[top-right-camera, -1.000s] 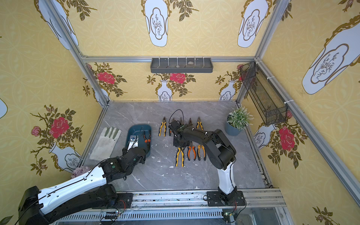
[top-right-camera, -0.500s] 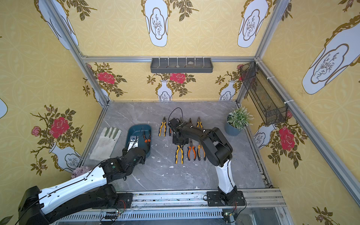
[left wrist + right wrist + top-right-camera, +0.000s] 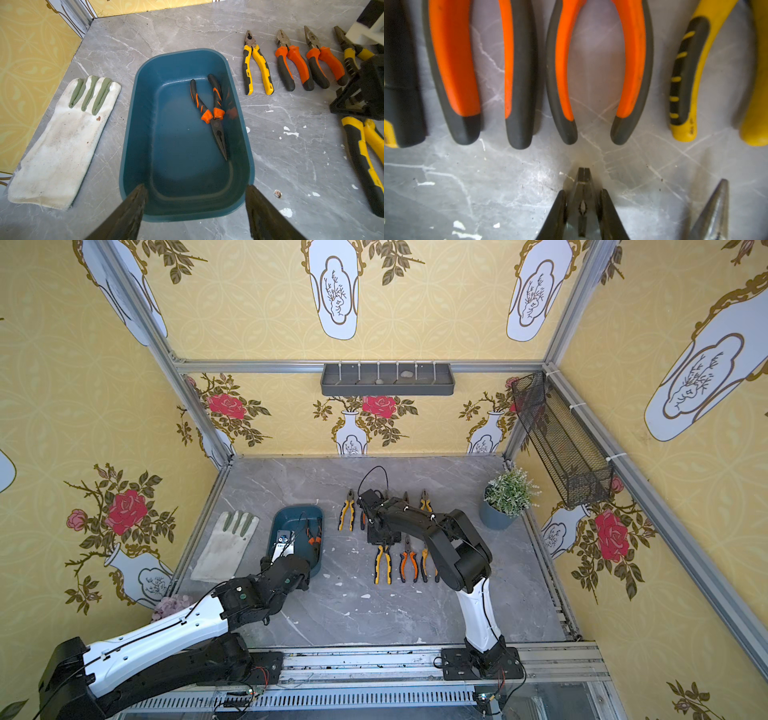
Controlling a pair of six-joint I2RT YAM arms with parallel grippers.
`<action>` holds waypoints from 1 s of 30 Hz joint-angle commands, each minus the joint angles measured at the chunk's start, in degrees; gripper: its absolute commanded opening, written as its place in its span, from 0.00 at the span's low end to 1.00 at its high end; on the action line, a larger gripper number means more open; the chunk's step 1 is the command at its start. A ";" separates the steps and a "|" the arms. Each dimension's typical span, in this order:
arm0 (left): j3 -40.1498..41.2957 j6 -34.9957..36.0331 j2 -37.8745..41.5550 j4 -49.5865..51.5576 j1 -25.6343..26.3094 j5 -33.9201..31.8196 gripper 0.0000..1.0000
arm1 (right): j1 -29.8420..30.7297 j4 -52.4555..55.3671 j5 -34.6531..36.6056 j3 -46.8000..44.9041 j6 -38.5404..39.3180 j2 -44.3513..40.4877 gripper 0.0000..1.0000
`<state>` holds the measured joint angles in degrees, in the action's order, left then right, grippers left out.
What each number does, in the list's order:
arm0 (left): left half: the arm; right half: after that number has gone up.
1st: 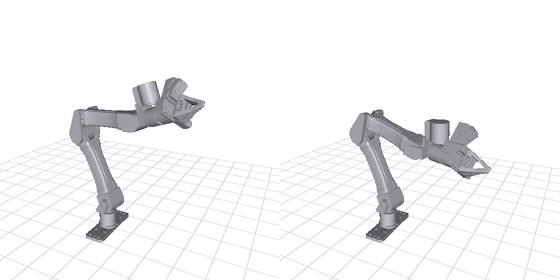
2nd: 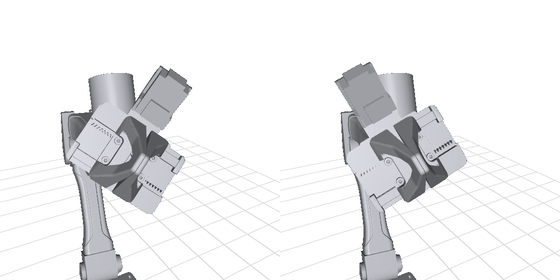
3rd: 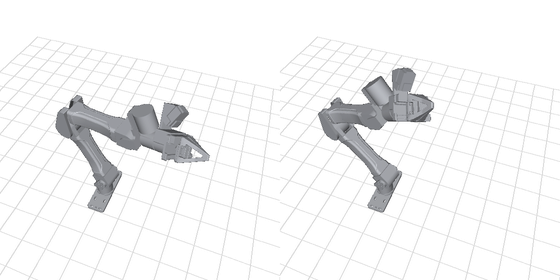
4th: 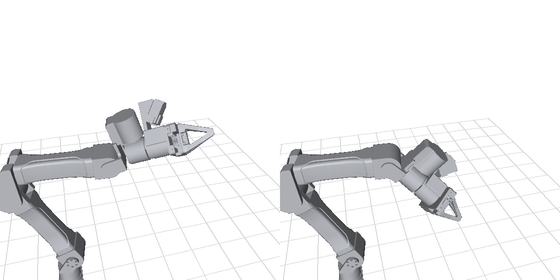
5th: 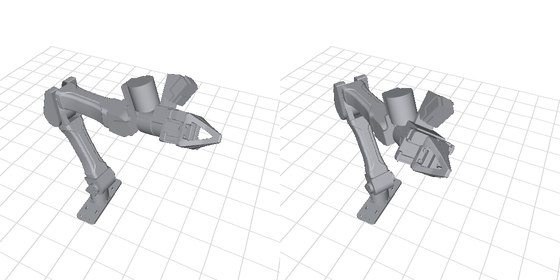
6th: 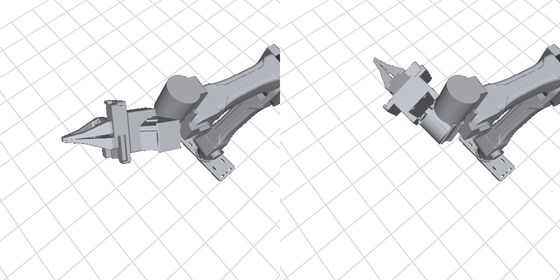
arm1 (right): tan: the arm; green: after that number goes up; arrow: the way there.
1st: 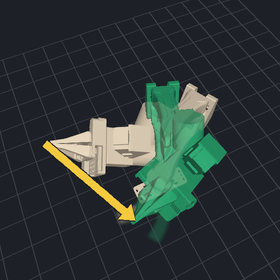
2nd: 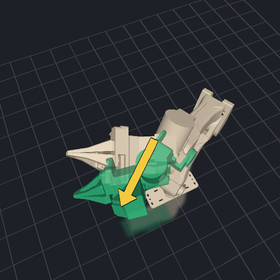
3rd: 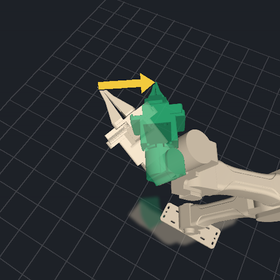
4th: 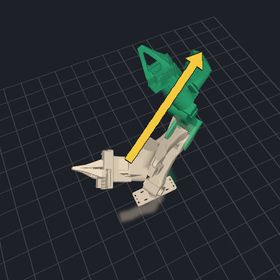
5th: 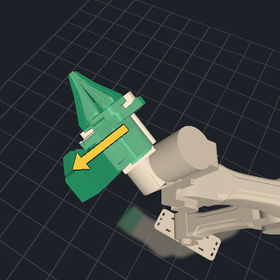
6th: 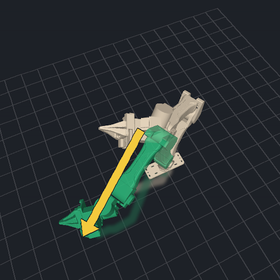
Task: Take the pliers out of the storage box
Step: Place the pliers at the center of the board.
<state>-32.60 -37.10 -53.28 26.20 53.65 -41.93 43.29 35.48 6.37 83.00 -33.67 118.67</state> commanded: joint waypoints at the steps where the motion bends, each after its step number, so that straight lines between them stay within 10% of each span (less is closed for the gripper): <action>1: 0.34 0.09 0.01 -0.46 -0.15 0.18 0.76 | -0.26 1.78 0.06 -0.78 0.45 0.97 0.15; 30: 0.87 -0.53 0.81 -0.34 -0.29 0.53 0.76 | -0.30 0.11 -2.10 -3.80 0.21 0.16 0.31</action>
<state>-32.23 -37.12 -52.58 26.17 53.47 -41.54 43.05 32.01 6.33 80.36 -32.95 117.86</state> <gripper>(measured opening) 0.760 0.319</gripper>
